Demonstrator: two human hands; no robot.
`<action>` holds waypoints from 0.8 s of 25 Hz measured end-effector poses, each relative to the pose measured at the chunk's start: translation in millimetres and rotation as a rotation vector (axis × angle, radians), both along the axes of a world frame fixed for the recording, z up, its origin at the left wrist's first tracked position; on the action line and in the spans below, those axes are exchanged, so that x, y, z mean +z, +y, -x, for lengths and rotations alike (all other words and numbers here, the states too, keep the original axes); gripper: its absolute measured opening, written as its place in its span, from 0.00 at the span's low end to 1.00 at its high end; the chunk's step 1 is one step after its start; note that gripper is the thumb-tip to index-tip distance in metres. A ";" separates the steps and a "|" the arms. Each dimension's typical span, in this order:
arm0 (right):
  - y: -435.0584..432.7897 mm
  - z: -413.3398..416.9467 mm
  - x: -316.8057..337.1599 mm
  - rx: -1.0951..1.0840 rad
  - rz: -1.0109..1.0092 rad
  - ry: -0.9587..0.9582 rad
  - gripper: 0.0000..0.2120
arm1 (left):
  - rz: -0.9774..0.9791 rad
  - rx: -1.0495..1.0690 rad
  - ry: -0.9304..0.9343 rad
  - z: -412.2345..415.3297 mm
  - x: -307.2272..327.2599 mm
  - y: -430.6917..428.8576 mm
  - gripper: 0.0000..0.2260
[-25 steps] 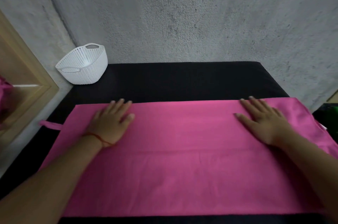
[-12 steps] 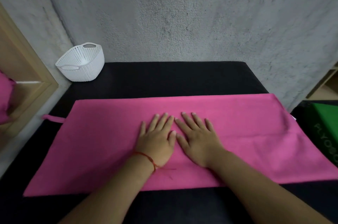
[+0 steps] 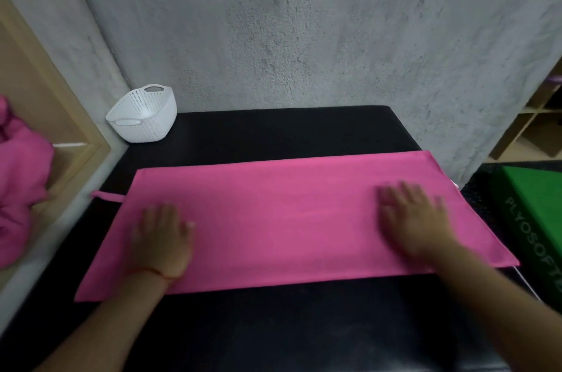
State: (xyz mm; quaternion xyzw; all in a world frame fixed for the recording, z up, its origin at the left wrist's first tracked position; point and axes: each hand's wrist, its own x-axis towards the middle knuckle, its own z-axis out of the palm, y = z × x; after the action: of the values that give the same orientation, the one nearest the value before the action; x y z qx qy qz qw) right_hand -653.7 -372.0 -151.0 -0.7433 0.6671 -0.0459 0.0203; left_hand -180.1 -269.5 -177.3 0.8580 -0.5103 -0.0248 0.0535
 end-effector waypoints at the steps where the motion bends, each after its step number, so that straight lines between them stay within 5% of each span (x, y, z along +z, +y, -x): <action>1: 16.5 -40.3 -2.8 0.143 -0.040 -0.054 0.35 | -0.001 -0.114 0.017 43.8 2.4 -2.7 0.31; 5: 84.3 -112.5 -32.8 0.415 -0.149 -0.005 0.32 | -0.073 -0.475 0.032 144.3 -8.8 27.0 0.31; 12: 83.1 106.1 -48.3 -0.110 -0.087 -0.060 0.34 | -0.036 -0.049 0.073 -61.7 -24.7 112.6 0.28; 20: 106.1 113.7 -26.3 -0.508 -0.081 -0.262 0.30 | 0.268 0.361 0.156 -65.4 -8.2 135.3 0.22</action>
State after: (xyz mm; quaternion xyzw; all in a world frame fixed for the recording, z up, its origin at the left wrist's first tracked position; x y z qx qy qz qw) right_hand -767.4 -266.0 -177.3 -0.5386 0.8249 -0.1185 0.1241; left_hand -114.7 -134.2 -185.6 0.9161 -0.3416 -0.0132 0.2096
